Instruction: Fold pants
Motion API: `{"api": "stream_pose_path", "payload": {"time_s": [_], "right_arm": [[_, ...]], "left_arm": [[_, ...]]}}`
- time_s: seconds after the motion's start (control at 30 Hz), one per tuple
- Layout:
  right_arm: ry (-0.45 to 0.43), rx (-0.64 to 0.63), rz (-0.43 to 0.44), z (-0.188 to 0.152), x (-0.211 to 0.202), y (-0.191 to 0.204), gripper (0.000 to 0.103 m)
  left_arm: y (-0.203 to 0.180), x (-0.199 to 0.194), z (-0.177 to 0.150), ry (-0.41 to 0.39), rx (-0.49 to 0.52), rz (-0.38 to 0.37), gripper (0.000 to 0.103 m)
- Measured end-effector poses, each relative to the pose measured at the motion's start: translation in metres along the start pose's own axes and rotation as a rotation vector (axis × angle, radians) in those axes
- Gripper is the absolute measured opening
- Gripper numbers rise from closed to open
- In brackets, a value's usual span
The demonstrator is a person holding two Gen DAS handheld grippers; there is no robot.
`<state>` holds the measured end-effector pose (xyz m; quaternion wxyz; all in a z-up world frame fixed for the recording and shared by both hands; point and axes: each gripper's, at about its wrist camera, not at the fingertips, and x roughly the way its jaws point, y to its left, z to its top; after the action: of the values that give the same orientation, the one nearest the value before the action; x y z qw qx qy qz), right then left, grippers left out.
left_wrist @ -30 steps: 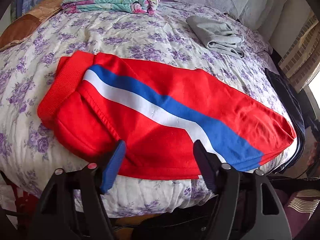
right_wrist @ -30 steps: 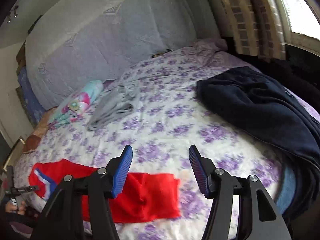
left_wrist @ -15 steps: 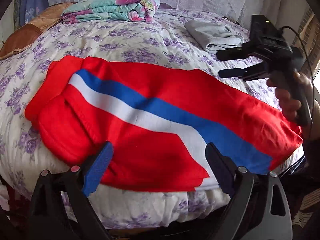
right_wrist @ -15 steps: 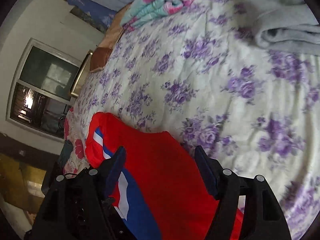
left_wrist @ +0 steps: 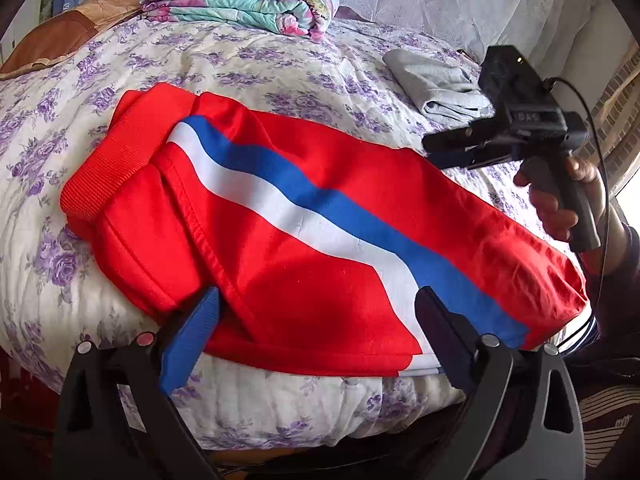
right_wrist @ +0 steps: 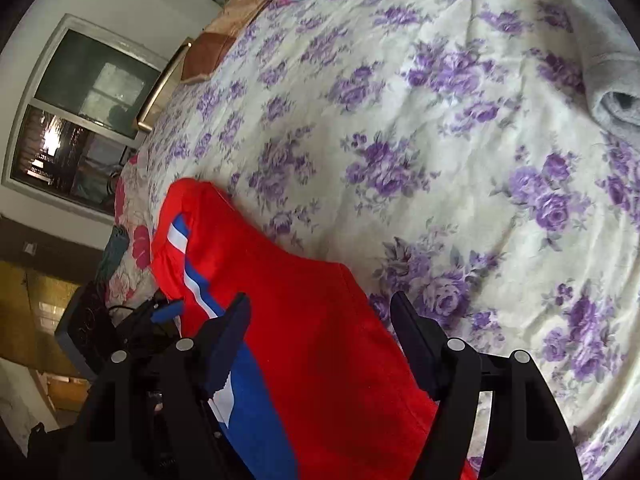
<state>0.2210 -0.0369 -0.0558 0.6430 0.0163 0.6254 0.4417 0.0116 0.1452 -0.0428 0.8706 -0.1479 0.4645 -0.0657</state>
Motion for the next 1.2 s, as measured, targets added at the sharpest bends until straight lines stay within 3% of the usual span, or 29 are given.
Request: {"api": "stream_pose_path", "payload": {"time_s": [0.1, 0.3, 0.53, 0.63, 0.7, 0.87, 1.0, 1.07, 1.2], "right_arm": [[0.052, -0.067, 0.050, -0.007, 0.007, 0.007, 0.074], [0.043, -0.081, 0.233, -0.008, -0.012, 0.012, 0.076], [0.057, -0.041, 0.290, 0.003, 0.009, 0.019, 0.077], [-0.018, -0.045, 0.287, 0.004, 0.007, 0.021, 0.067], [-0.070, -0.011, 0.335, 0.006, 0.002, 0.015, 0.050], [-0.185, 0.053, 0.420, 0.009, -0.015, 0.000, 0.049], [-0.175, 0.033, 0.242, 0.008, -0.025, 0.002, 0.051], [-0.168, 0.023, 0.122, 0.008, -0.030, -0.002, 0.059], [-0.061, 0.054, 0.121, 0.001, -0.017, -0.019, 0.060]], "left_arm": [[0.000, -0.002, -0.001, -0.001, -0.007, 0.001, 0.094], [0.000, -0.001, 0.001, 0.010, -0.013, 0.004, 0.097], [-0.003, 0.001, 0.001, 0.009, -0.010, 0.022, 0.098], [-0.002, 0.001, 0.001, 0.011, -0.010, 0.023, 0.098], [-0.003, 0.001, 0.000, 0.012, -0.008, 0.025, 0.098], [-0.003, 0.001, 0.001, 0.009, -0.007, 0.023, 0.098], [-0.004, 0.001, 0.000, 0.009, -0.006, 0.022, 0.098], [-0.004, 0.001, 0.000, 0.009, -0.004, 0.021, 0.098], [-0.004, 0.001, 0.000, 0.008, -0.005, 0.022, 0.098]]}}
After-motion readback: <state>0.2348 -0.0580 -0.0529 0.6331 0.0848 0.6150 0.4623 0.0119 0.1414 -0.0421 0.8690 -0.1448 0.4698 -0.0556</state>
